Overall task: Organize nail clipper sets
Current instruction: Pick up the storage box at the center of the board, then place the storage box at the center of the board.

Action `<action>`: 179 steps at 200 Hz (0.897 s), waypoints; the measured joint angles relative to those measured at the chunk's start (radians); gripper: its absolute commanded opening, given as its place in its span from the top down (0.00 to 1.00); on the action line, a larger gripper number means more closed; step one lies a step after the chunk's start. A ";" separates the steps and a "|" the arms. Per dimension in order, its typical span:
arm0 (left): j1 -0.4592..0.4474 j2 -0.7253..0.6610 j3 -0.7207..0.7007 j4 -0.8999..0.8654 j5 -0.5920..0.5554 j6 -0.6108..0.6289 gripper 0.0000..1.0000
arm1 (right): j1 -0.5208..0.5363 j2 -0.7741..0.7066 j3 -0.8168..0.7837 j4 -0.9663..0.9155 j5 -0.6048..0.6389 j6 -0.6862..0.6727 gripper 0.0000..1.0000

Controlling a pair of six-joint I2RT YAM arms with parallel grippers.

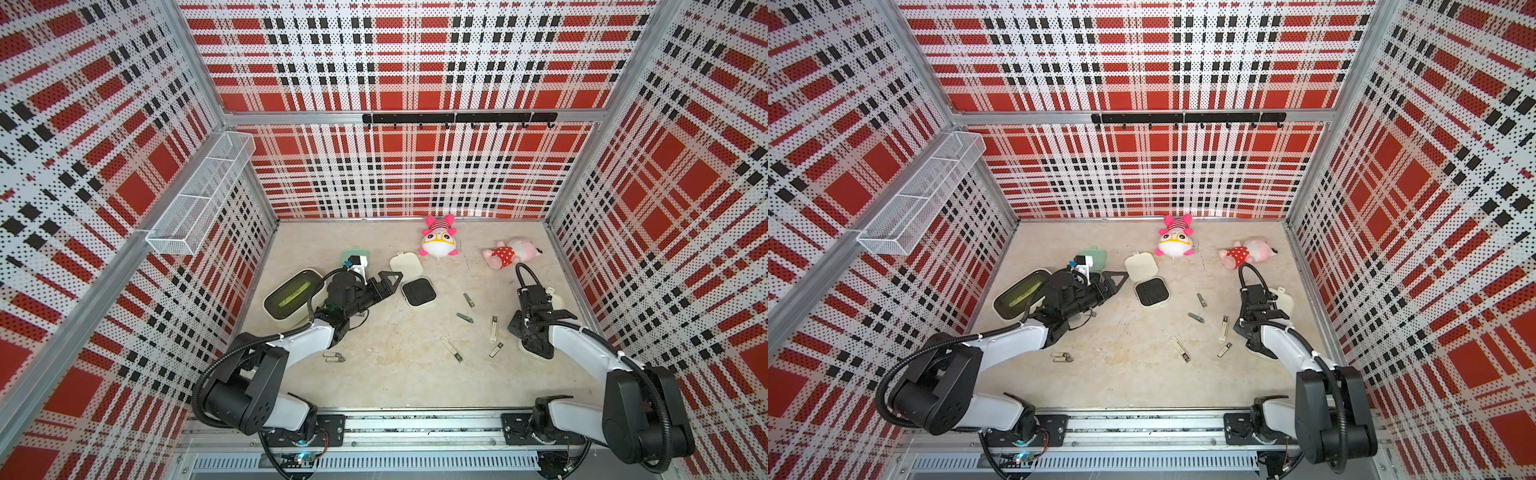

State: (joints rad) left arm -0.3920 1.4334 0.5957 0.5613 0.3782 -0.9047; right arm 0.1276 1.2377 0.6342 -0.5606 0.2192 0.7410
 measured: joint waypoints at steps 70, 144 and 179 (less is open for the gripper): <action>0.146 -0.076 0.057 -0.233 -0.051 0.067 0.02 | 0.423 0.063 0.234 -0.017 0.032 -0.032 1.00; 0.479 -0.254 0.066 -0.456 -0.064 0.134 0.02 | 0.916 0.457 0.573 0.011 0.014 -0.093 1.00; 0.570 -0.286 0.064 -0.508 -0.038 0.151 0.02 | 0.980 0.584 0.648 0.015 -0.013 -0.058 1.00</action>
State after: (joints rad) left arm 0.1780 1.1477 0.6594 0.0532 0.3405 -0.7536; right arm 1.1072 1.8217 1.2823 -0.5453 0.2062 0.6830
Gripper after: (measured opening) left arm 0.982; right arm 0.134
